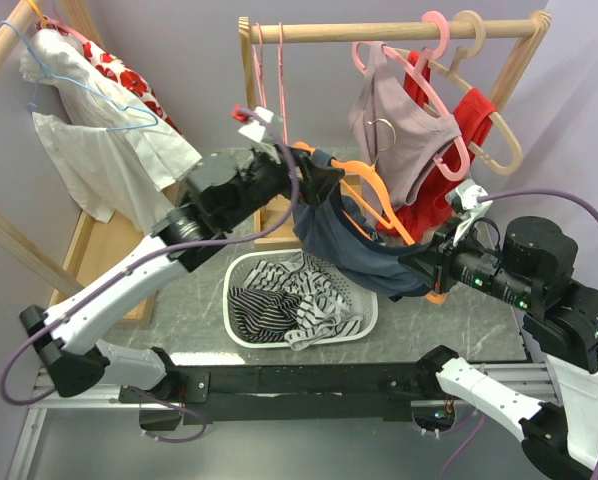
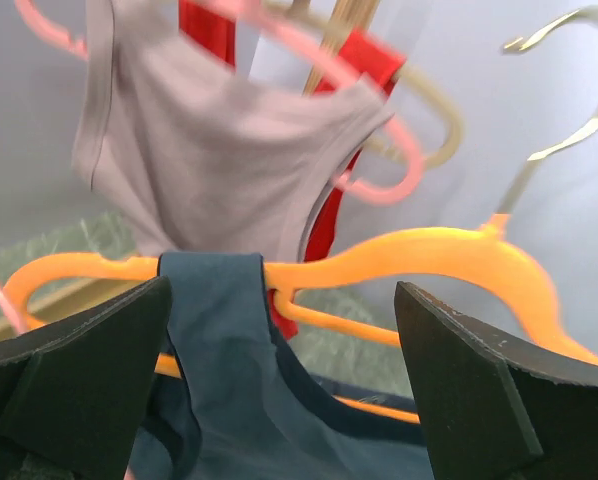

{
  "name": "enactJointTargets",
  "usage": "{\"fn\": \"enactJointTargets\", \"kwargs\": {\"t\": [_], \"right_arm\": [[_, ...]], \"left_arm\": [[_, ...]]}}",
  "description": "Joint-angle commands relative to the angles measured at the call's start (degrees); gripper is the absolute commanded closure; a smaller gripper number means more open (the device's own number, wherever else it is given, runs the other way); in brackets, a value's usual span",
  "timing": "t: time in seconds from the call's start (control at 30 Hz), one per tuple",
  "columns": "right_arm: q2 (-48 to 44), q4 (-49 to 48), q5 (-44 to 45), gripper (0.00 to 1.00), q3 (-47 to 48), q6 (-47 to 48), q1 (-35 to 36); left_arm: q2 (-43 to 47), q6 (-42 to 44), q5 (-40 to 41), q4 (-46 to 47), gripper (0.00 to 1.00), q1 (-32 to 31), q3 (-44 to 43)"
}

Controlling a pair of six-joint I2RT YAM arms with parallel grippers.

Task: Remove the tank top from the hanger
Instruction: Pick up the hanger from the clothesline.

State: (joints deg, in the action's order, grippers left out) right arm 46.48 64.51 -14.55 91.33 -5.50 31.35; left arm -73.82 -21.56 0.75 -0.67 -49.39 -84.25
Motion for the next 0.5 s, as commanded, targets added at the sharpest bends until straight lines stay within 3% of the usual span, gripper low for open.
{"fn": "enactJointTargets", "kwargs": {"t": [0.0, 0.47], "right_arm": [[-1.8, -2.6, -2.2, 1.0, 0.5, -0.3, 0.3], [-1.5, -3.7, 2.1, 1.0, 1.6, 1.4, 0.3]], "left_arm": [[-2.1, 2.5, 1.6, 0.8, 0.0, -0.9, -1.3], [-1.3, 1.6, 3.3, -0.7, 0.01, -0.9, 2.9]]}}
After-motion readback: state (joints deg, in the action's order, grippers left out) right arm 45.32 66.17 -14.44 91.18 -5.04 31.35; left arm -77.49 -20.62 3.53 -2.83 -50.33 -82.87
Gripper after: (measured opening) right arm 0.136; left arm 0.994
